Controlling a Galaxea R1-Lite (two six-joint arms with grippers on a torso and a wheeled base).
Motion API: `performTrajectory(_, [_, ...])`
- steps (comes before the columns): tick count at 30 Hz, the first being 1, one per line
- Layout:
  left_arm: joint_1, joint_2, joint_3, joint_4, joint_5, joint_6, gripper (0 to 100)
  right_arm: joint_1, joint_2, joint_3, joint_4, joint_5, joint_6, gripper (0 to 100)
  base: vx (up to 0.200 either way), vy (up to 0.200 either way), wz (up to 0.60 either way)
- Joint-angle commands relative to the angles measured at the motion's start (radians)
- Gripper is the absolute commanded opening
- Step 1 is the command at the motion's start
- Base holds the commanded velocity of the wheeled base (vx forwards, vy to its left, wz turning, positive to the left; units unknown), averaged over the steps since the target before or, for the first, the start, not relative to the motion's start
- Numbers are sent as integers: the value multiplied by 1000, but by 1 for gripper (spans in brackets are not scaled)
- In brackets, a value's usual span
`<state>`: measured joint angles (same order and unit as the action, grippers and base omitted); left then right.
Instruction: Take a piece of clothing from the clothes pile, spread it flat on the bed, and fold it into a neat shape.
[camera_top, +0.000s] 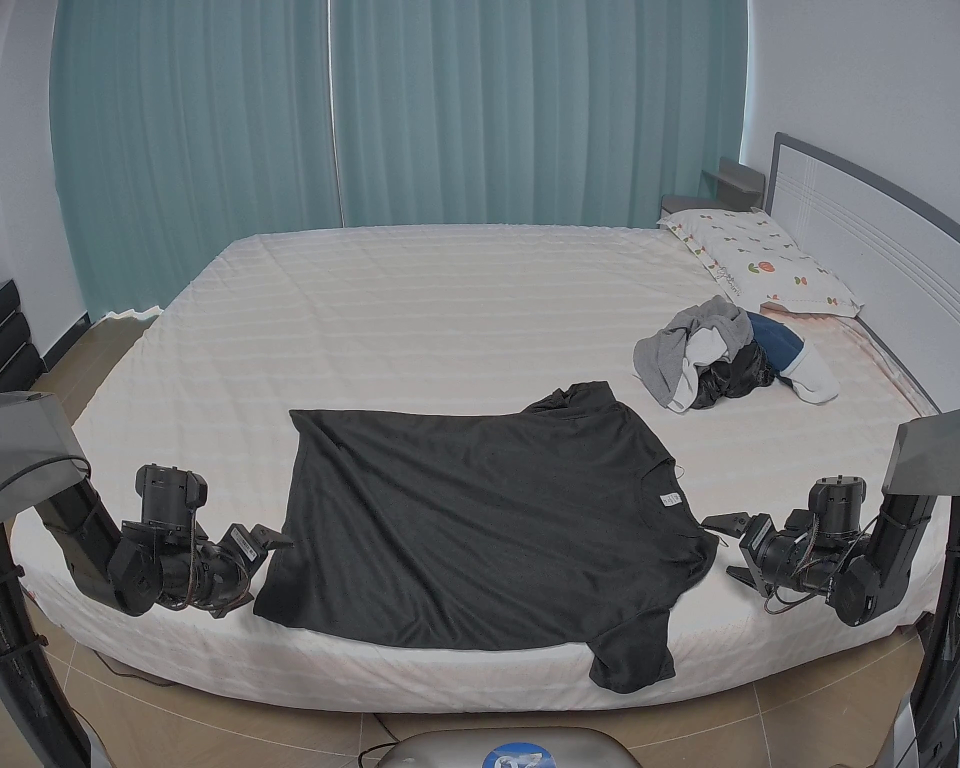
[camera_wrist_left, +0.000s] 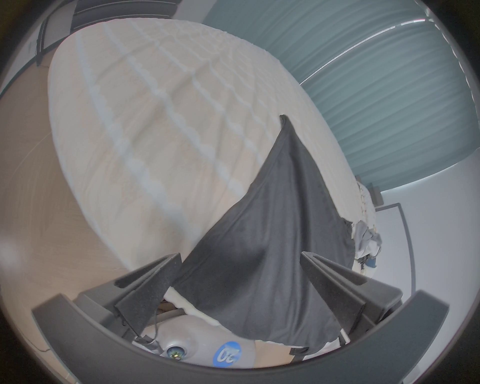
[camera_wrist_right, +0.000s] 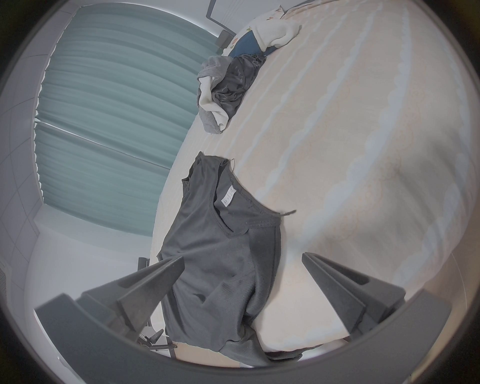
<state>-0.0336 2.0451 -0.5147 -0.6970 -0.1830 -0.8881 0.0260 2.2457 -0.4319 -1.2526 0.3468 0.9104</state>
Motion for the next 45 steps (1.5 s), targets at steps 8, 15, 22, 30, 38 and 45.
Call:
performTrajectory(8, [-37, 50, 45, -7, 17, 77, 100, 3, 3, 2, -1, 0, -1, 100, 0, 0, 0])
performTrajectory(15, [-43, 87, 10, -15, 34, 77, 100, 6, 3, 1, -1, 0, -1, 100, 0, 0, 0])
performTrajectory(22, [-54, 113, -8, -52, 40, 77, 100, 19, 3, 2, -1, -2, -2, 100, 0, 0, 0])
performTrajectory(30, [-35, 90, 8, -53, 60, 63, 0, 22, 3, 9, 2, -11, -47, 100, 0, 0, 0])
performTrajectory(38, [32, -29, -5, -56, 56, -32, 0, 22, -3, 2, 1, -15, -51, 100, 0, 0, 0])
performTrajectory(45, [113, -134, -10, -55, 22, -34, 0, 29, 6, -16, -2, -35, -51, 100, 0, 0, 0])
